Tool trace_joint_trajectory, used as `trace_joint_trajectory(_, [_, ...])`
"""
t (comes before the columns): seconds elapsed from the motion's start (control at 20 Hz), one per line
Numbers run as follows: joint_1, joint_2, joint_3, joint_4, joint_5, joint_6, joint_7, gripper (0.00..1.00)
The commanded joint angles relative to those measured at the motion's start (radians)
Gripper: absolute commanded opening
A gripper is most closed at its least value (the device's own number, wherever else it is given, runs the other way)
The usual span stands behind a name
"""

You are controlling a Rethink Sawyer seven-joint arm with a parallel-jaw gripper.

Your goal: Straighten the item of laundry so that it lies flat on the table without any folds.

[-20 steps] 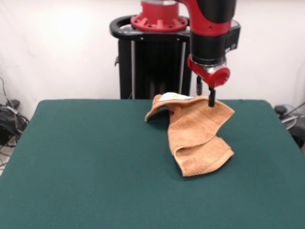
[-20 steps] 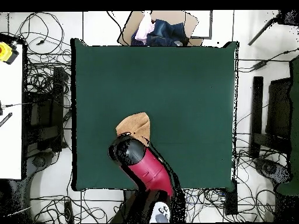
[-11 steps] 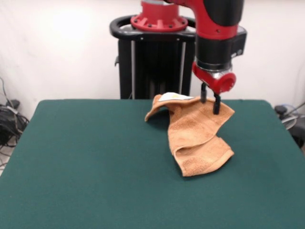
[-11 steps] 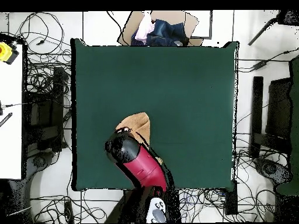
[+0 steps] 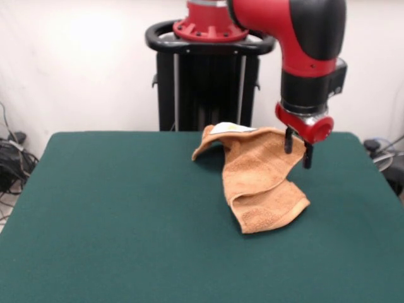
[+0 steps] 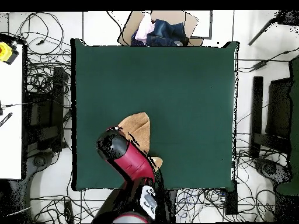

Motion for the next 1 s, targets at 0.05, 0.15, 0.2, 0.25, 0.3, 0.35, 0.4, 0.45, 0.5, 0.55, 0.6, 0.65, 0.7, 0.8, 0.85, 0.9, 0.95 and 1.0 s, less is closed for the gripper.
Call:
trace_joint_trajectory(0.05, [-0.01, 0.047, 0.064, 0.074, 0.036, -0.008, 0.271, 1.0])
trace_joint_trajectory(0.15, [-0.012, 0.035, 0.052, 0.081, 0.031, 0.006, 0.267, 1.0])
trace_joint_trajectory(0.2, [-0.01, 0.028, 0.043, 0.082, 0.027, 0.018, 0.266, 1.0])
trace_joint_trajectory(0.25, [-0.005, 0.022, 0.038, 0.085, 0.027, 0.025, 0.27, 1.0])
trace_joint_trajectory(0.3, [-0.002, 0.02, 0.033, 0.085, 0.024, 0.034, 0.272, 1.0])
trace_joint_trajectory(0.35, [0.007, 0.015, 0.03, 0.089, 0.025, 0.04, 0.281, 1.0])
trace_joint_trajectory(0.4, [0.016, 0.011, 0.021, 0.089, 0.022, 0.051, 0.288, 1.0])
trace_joint_trajectory(0.45, [0.021, 0.006, 0.016, 0.091, 0.02, 0.058, 0.292, 1.0])
trace_joint_trajectory(0.5, [0.034, 0.004, 0.01, 0.088, 0.018, 0.066, 0.303, 1.0])
trace_joint_trajectory(0.55, [0.04, 0.003, 0.006, 0.088, 0.016, 0.071, 0.307, 1.0])
trace_joint_trajectory(0.6, [0.043, 0.023, 0.006, 0.069, 0.017, 0.07, 0.31, 1.0])
trace_joint_trajectory(0.65, [0.048, 0.03, 0.002, 0.062, 0.015, 0.074, 0.313, 1.0])
trace_joint_trajectory(0.7, [0.053, 0.036, -0.002, 0.056, 0.013, 0.077, 0.315, 1.0])
trace_joint_trajectory(0.8, [0.06, 0.05, -0.012, 0.042, 0.009, 0.087, 0.317, 1.0])
trace_joint_trajectory(0.85, [0.062, 0.056, -0.014, 0.037, 0.009, 0.086, 0.316, 1.0])
trace_joint_trajectory(0.9, [0.065, 0.061, -0.016, 0.033, 0.01, 0.086, 0.316, 1.0])
trace_joint_trajectory(0.95, [0.067, 0.067, -0.016, 0.029, 0.011, 0.083, 0.315, 1.0])
trace_joint_trajectory(1.0, [0.071, 0.07, -0.016, 0.029, 0.013, 0.078, 0.315, 1.0])
